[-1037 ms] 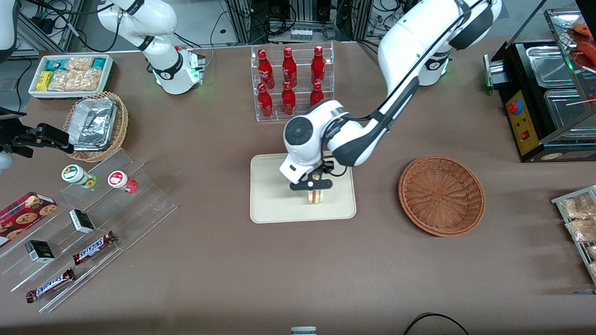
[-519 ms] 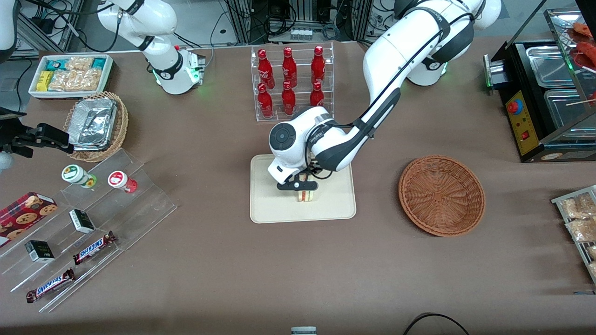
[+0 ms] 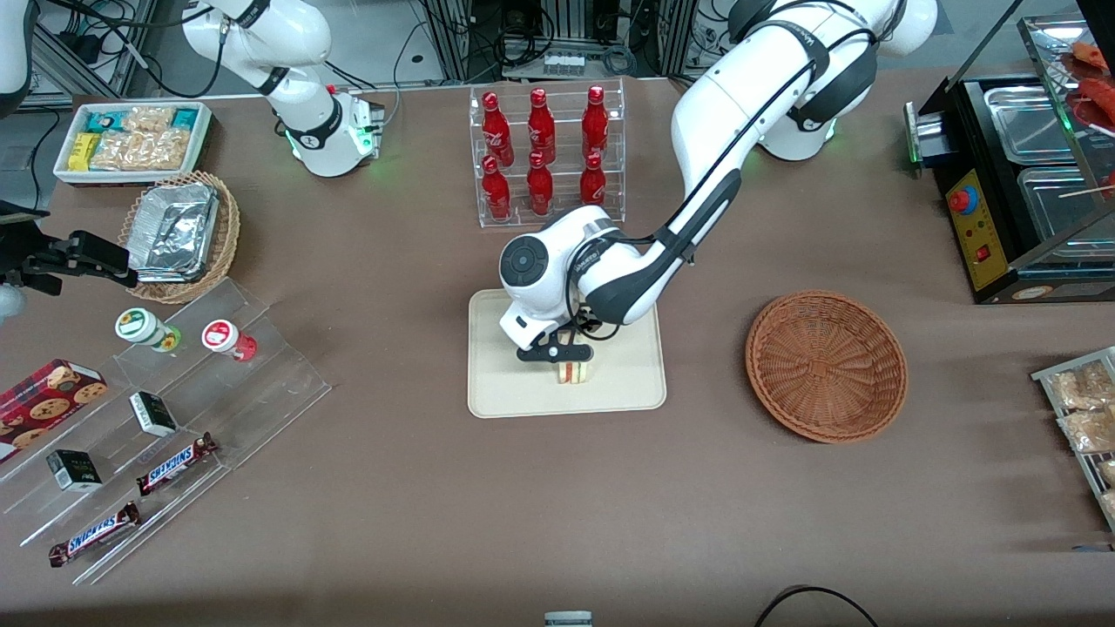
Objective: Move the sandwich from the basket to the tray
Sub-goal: 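Lower the sandwich onto the tray and open the left gripper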
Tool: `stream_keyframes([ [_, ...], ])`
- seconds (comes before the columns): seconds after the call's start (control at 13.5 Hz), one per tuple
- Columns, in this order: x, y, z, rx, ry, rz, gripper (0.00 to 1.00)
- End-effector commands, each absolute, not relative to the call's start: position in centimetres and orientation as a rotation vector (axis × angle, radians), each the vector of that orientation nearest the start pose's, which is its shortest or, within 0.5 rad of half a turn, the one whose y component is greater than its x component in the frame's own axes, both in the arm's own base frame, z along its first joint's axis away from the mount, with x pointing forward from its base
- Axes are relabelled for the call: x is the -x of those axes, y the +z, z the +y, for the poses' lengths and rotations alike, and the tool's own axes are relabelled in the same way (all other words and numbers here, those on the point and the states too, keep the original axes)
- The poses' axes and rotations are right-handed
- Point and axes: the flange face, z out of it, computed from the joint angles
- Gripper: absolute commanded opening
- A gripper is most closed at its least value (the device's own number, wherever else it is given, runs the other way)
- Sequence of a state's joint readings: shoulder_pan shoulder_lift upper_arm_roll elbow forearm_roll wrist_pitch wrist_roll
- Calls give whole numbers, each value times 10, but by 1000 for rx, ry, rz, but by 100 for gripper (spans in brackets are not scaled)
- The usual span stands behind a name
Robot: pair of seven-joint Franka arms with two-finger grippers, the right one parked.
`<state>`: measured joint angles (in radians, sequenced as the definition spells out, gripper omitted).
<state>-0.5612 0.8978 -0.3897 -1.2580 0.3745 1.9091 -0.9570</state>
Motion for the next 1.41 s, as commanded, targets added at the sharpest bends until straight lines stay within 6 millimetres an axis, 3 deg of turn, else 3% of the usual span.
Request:
stream_keyframes([
  [0.0, -502, 226, -539, 2958, 101, 84, 100],
  [0.44, -501, 226, -540, 2958, 101, 84, 100],
  [0.74, -503, 237, -539, 2960, 91, 71, 100],
  [1.04, -508, 282, -535, 2959, 101, 42, 100],
  [1.33, -511, 346, -526, 3001, 158, 90, 100],
])
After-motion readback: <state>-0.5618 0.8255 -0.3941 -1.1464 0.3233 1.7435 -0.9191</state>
